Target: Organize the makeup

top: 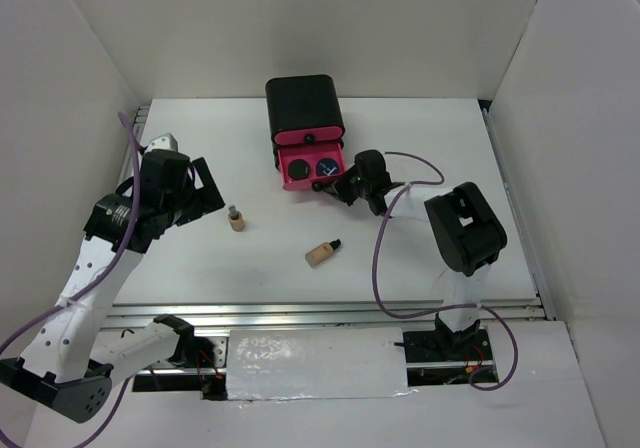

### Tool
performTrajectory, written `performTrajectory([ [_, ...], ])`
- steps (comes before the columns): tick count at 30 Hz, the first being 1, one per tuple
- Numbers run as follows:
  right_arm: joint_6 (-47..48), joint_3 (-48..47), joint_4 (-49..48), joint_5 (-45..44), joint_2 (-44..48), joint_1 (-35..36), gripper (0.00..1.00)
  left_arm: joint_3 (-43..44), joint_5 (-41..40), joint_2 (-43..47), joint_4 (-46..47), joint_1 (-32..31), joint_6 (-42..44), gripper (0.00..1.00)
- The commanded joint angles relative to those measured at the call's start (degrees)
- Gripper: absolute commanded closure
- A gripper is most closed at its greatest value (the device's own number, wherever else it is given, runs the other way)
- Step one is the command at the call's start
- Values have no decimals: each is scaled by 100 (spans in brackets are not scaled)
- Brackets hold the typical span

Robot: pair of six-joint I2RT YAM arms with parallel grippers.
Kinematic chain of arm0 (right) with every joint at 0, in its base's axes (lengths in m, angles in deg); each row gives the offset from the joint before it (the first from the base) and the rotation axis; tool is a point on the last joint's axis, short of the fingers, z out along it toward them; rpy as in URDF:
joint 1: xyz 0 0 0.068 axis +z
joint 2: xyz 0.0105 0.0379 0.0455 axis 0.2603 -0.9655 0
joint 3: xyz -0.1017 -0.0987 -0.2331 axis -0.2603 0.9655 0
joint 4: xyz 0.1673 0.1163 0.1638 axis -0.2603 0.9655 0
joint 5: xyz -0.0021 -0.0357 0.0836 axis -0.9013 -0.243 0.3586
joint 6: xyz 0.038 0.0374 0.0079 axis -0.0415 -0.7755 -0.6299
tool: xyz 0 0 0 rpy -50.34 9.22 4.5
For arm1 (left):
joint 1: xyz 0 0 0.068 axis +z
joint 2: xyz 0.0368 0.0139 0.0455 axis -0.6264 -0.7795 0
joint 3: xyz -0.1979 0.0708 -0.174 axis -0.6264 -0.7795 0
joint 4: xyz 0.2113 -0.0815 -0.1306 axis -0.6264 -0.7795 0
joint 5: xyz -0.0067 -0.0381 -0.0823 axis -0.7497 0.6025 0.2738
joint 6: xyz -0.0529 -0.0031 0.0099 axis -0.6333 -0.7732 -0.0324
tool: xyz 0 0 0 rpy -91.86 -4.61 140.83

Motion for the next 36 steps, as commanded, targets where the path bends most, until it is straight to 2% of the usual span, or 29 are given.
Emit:
performTrajectory([
  [1,-145,-468,-512,219,-75,-71,100,-1,-103,80,38,25,-87,1],
  [8,-391,-741,-688,351,-224,-71,100,17,-68,-25,82,25,-114,1],
  [21,-119,-2225,-266,614,-1200,-370,100,34,-77,-210,170,25,1,1],
  [27,48,-2516,-231,588,-1359,-501,100,-45,-51,-236,205,25,45,1],
  [28,57,-2543,-214,597,-1411,-519,97,-54,-51,-236,205,25,45,1],
  [29,75,-2534,-266,658,-1455,-563,90,-71,-51,-227,223,25,53,0],
  [30,75,-2517,-284,658,-1455,-563,90,-89,-51,-227,232,25,53,1],
  [31,75,-2404,-414,711,-1455,-563,77,-124,-60,-227,232,25,53,1],
  [33,66,-2168,-616,720,-1342,-563,63,-159,-77,-227,249,25,71,1],
  [36,-197,-1280,-1608,755,-1079,-555,57,-229,-60,-218,267,25,62,1],
])
